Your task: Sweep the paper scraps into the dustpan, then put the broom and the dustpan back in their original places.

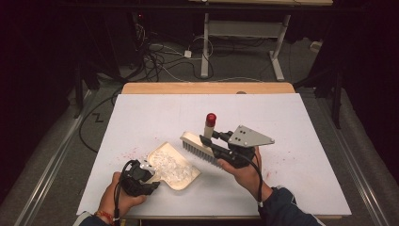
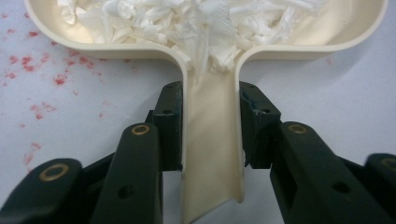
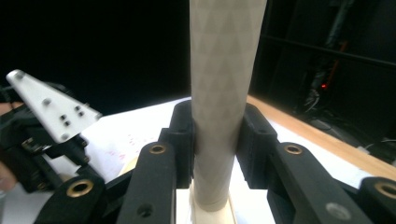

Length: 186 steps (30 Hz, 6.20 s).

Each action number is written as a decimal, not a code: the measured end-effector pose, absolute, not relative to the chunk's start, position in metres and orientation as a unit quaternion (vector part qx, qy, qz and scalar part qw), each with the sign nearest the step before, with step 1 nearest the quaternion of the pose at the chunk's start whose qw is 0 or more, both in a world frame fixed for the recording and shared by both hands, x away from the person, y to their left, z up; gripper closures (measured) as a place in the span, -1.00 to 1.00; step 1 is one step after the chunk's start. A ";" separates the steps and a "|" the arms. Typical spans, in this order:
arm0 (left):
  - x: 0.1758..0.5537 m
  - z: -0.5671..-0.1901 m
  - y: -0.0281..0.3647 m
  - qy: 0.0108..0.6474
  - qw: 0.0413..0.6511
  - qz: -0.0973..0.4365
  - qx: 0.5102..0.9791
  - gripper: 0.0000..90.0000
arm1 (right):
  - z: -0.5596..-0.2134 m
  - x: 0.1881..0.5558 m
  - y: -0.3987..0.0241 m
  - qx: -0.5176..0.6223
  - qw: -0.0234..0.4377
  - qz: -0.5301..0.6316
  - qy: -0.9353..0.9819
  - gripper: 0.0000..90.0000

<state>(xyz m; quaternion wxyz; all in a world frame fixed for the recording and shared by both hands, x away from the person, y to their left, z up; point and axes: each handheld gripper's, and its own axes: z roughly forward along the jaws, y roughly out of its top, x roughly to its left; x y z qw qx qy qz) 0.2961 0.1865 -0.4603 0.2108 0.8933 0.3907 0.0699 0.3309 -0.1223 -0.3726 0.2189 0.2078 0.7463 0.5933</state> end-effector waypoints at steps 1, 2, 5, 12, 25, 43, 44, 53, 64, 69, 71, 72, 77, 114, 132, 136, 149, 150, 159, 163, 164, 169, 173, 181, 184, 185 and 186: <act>0.296 -0.460 0.187 0.392 0.213 0.069 0.892 0.39 | -0.372 0.333 -0.125 0.210 0.221 0.594 0.745 0.58; 0.296 -0.461 0.188 0.393 0.213 0.070 0.892 0.39 | -0.371 0.334 -0.127 0.214 0.222 0.593 0.744 0.58; 0.297 -0.461 0.190 0.395 0.214 0.072 0.891 0.39 | -0.371 0.340 -0.133 0.222 0.230 0.590 0.741 0.58; 0.299 -0.461 0.193 0.399 0.215 0.070 0.888 0.39 | -0.376 0.354 -0.137 0.236 0.239 0.575 0.746 0.58; 0.297 -0.460 0.198 0.401 0.202 0.074 0.890 0.40 | -0.397 0.341 -0.103 0.196 0.199 0.527 0.803 0.58; 0.297 -0.460 0.198 0.400 0.201 0.074 0.891 0.40 | -0.379 0.329 -0.107 0.182 0.166 0.561 0.790 0.58; 0.297 -0.460 0.198 0.400 0.201 0.074 0.891 0.40 | -0.379 0.330 -0.108 0.185 0.168 0.560 0.790 0.58; 0.297 -0.460 0.199 0.401 0.204 0.073 0.890 0.39 | -0.380 0.334 -0.113 0.196 0.180 0.556 0.787 0.58; 0.296 -0.459 0.202 0.401 0.201 0.072 0.891 0.40 | -0.390 0.337 -0.110 0.197 0.197 0.532 0.800 0.58; 0.296 -0.460 0.205 0.407 0.202 0.072 0.888 0.40 | -0.392 0.338 -0.109 0.199 0.195 0.530 0.801 0.58; 0.296 -0.460 0.205 0.409 0.202 0.073 0.887 0.40 | -0.393 0.338 -0.108 0.199 0.192 0.530 0.802 0.58; 0.296 -0.460 0.206 0.411 0.202 0.075 0.886 0.39 | -0.394 0.339 -0.108 0.197 0.194 0.530 0.802 0.58; 0.298 -0.460 0.209 0.419 0.202 0.079 0.882 0.40 | -0.395 0.339 -0.105 0.198 0.191 0.530 0.802 0.58; 0.312 -0.460 0.214 0.435 0.206 0.073 0.874 0.39 | -0.397 0.383 -0.035 0.090 0.156 0.539 0.823 0.58; 0.311 -0.460 0.213 0.439 0.207 0.076 0.871 0.39 | -0.371 0.364 -0.081 0.141 0.186 0.572 0.786 0.58; 0.311 -0.461 0.213 0.445 0.211 0.076 0.867 0.39 | -0.365 0.359 -0.098 0.144 0.190 0.574 0.784 0.58; 0.314 -0.461 0.211 0.463 0.217 0.079 0.856 0.39 | -0.350 0.339 -0.179 0.170 0.199 0.566 0.782 0.58; 0.314 -0.461 0.211 0.464 0.219 0.079 0.855 0.39 | -0.350 0.337 -0.184 0.171 0.201 0.567 0.780 0.58; 0.317 -0.462 0.211 0.476 0.227 0.077 0.846 0.39 | -0.352 0.319 -0.228 0.189 0.204 0.553 0.785 0.58; 0.318 -0.462 0.210 0.480 0.229 0.079 0.843 0.39 | -0.355 0.312 -0.246 0.199 0.202 0.547 0.788 0.58; 0.318 -0.462 0.210 0.480 0.229 0.080 0.843 0.39 | -0.355 0.311 -0.250 0.203 0.202 0.545 0.788 0.58; 0.321 -0.462 0.209 0.486 0.228 0.089 0.839 0.39 | -0.356 0.302 -0.272 0.212 0.197 0.538 0.792 0.58; 0.323 -0.463 0.207 0.493 0.227 0.094 0.835 0.39 | -0.357 0.297 -0.287 0.208 0.184 0.532 0.800 0.58; 0.326 -0.461 0.205 0.513 0.235 0.106 0.819 0.39 | -0.359 0.300 -0.303 0.199 0.140 0.501 0.830 0.58; 0.330 -0.458 0.205 0.526 0.246 0.111 0.806 0.39 | -0.361 0.305 -0.307 0.198 0.113 0.493 0.840 0.58; 0.331 -0.457 0.205 0.530 0.248 0.113 0.803 0.39 | -0.362 0.307 -0.307 0.199 0.108 0.491 0.841 0.58; 0.332 -0.457 0.205 0.534 0.249 0.114 0.800 0.39 | -0.363 0.310 -0.307 0.200 0.099 0.486 0.845 0.58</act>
